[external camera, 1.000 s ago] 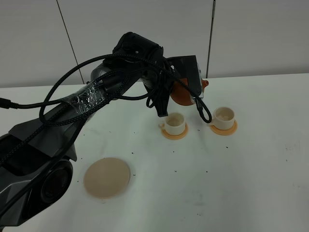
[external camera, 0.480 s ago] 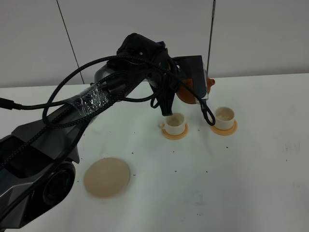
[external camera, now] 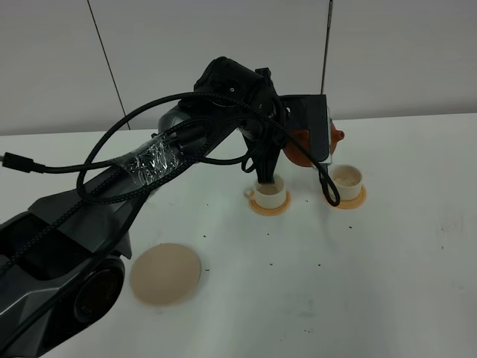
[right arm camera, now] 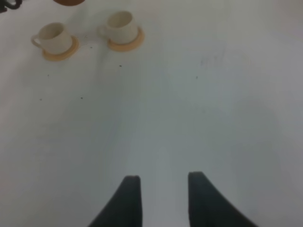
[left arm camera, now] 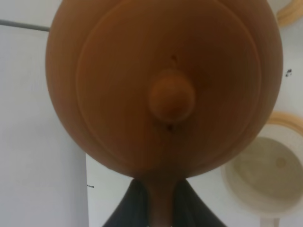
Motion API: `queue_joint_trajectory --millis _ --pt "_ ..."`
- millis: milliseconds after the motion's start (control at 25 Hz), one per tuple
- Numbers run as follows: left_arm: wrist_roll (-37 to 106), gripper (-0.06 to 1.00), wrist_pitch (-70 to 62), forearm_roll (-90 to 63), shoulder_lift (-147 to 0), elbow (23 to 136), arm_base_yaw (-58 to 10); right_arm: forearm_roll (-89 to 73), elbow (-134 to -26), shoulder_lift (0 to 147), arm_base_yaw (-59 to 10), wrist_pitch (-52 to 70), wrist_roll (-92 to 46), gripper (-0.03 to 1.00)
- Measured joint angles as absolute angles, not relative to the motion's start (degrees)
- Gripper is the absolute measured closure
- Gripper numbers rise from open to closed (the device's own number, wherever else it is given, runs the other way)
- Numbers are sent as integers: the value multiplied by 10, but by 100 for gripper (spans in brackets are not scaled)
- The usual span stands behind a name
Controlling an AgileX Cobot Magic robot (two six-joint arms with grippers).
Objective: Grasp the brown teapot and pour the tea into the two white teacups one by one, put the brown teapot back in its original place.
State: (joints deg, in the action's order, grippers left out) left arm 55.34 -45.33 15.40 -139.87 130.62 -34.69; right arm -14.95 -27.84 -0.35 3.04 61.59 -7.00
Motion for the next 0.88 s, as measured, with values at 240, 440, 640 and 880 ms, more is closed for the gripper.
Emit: queue_joint_trajectory --millis 240,440,640,880 --pt "537 77 -450 196 -1425 1306 -347 -150 -278 -4 30 616 -70 73" --pt "516 77 -430 232 -1430 1306 -347 -150 -278 -4 30 616 -70 73" --pt "510 77 -412 236 -1440 1306 -347 -150 -278 -4 30 616 -69 73" --pt "503 77 -400 238 -1443 1306 -347 -150 -278 -4 30 616 -70 73"
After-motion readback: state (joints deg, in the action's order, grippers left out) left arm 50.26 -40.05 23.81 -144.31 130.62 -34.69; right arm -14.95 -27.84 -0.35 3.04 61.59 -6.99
